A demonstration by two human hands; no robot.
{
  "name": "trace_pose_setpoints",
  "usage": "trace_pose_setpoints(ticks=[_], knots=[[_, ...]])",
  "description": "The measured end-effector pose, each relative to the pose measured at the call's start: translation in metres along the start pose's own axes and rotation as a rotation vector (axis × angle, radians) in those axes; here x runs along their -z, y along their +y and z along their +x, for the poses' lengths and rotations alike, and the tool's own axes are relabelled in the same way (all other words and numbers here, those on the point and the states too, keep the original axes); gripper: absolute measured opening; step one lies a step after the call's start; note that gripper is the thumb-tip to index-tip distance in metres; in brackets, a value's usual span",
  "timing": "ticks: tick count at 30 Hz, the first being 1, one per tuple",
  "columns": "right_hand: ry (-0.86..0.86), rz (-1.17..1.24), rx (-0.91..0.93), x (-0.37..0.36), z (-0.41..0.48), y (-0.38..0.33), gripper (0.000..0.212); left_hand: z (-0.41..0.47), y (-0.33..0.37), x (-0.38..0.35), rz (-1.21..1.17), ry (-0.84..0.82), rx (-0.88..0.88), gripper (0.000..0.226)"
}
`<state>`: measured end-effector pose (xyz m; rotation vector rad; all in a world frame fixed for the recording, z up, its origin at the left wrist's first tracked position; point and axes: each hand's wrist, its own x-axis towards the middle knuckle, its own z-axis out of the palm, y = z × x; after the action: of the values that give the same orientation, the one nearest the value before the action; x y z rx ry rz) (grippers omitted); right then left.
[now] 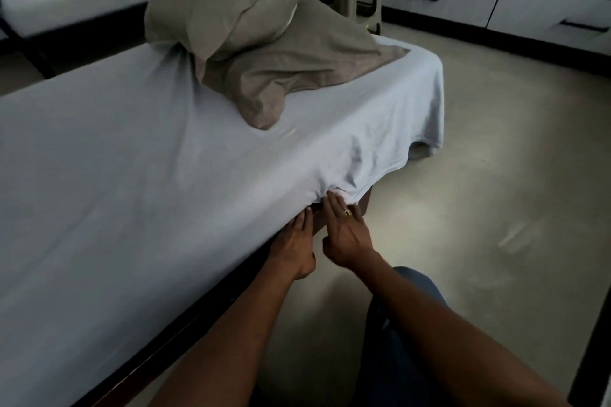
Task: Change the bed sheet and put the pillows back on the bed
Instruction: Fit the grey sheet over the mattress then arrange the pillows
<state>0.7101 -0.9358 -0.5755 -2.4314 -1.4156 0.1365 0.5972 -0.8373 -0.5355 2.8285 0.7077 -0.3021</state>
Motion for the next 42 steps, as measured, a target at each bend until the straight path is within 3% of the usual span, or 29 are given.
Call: trace_pose_setpoints(ticks=[5, 10, 12, 16, 18, 21, 26, 31, 36, 39, 42], knots=[[-0.043, -0.132, -0.007, 0.025, 0.055, 0.013, 0.074, -0.002, 0.025, 0.017, -0.016, -0.034, -0.018, 0.072], [-0.09, -0.122, 0.107, 0.019, 0.055, 0.03, 0.071, -0.003, 0.036, 0.017, 0.067, 0.046, -0.048, 0.077], [-0.1, 0.015, 0.149, 0.031, 0.06, 0.035, 0.067, 0.014, 0.028, 0.017, 0.052, 0.035, -0.089, 0.082], [0.061, 0.282, 0.121, 0.036, 0.034, 0.056, 0.077, 0.054, 0.028, 0.017, 0.007, 0.035, -0.213, 0.085], [0.14, 0.248, 0.08, 0.03, 0.016, 0.069, 0.086, 0.075, 0.038, 0.015, -0.047, 0.055, -0.197, 0.085], [0.093, 0.044, 0.052, 0.02, 0.036, 0.088, 0.092, 0.094, 0.055, 0.008, -0.048, 0.143, -0.11, 0.092], [0.125, -0.074, -0.074, 0.018, 0.083, 0.087, 0.049, 0.078, 0.065, 0.004, -0.103, 0.128, -0.086, 0.082], [0.039, 0.041, 0.0, 0.029, 0.085, 0.096, 0.055, 0.105, 0.067, 0.008, -0.112, 0.153, -0.124, 0.088], [0.093, 0.119, 0.008, 0.069, 0.05, 0.115, 0.088, 0.131, 0.083, 0.007, -0.126, 0.114, -0.067, 0.093], [-0.02, -0.002, -0.058, 0.064, 0.067, 0.128, 0.085, 0.128, 0.086, 0.01, -0.153, 0.077, -0.033, 0.092], [-0.058, -0.082, -0.069, 0.062, 0.108, 0.145, 0.081, 0.114, 0.08, 0.016, -0.17, 0.024, -0.105, 0.078]])
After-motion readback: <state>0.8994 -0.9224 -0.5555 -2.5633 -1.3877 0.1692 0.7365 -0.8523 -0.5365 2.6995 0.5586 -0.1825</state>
